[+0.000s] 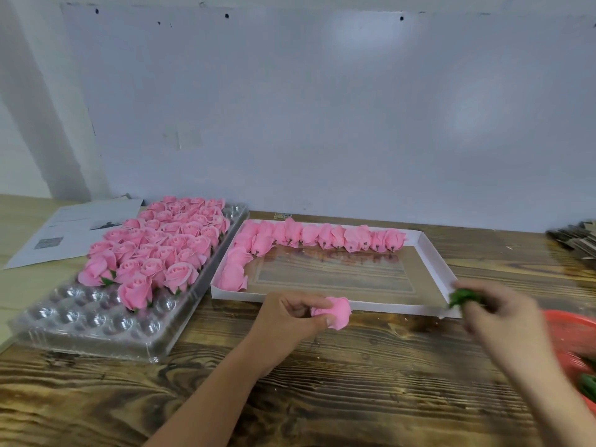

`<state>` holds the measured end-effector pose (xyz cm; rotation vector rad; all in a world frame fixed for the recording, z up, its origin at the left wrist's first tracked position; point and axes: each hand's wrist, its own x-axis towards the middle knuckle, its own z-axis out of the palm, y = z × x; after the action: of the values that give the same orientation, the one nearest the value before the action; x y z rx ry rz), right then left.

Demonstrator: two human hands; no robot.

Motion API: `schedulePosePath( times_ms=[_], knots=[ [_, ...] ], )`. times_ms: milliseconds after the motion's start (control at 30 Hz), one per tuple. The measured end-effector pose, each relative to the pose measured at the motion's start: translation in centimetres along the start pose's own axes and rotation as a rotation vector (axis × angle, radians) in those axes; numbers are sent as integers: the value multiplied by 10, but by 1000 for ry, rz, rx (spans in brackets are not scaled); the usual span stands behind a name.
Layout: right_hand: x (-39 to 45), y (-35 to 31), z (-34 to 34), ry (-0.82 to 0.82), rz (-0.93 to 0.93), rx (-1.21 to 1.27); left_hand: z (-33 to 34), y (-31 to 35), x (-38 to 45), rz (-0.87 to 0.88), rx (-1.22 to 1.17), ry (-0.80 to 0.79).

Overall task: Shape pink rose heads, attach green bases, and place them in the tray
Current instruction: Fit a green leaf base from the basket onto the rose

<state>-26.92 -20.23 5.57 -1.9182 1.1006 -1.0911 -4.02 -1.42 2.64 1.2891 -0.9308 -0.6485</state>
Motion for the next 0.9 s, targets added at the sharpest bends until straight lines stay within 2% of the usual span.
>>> schedulePosePath(
  times_ms=[33, 133, 200, 267, 433, 900],
  knots=[
    [-3, -4, 23, -107, 47, 104, 0, 0, 0, 3, -1, -2],
    [-17, -20, 72, -307, 394, 451, 0, -2, 1, -4, 8, -6],
    [-21, -23, 92, -376, 546, 633, 0, -4, 1, -9, 1, -1],
    [-26, -30, 104, -412, 610, 765, 0, -5, 1, -12, 5, 6],
    [-37, -31, 114, -512, 620, 877, 2, -7, 3, -15, 8, -14],
    [-46, -34, 100, -567, 640, 1024, -1, -9, 3, -14, 53, 8]
  ],
)
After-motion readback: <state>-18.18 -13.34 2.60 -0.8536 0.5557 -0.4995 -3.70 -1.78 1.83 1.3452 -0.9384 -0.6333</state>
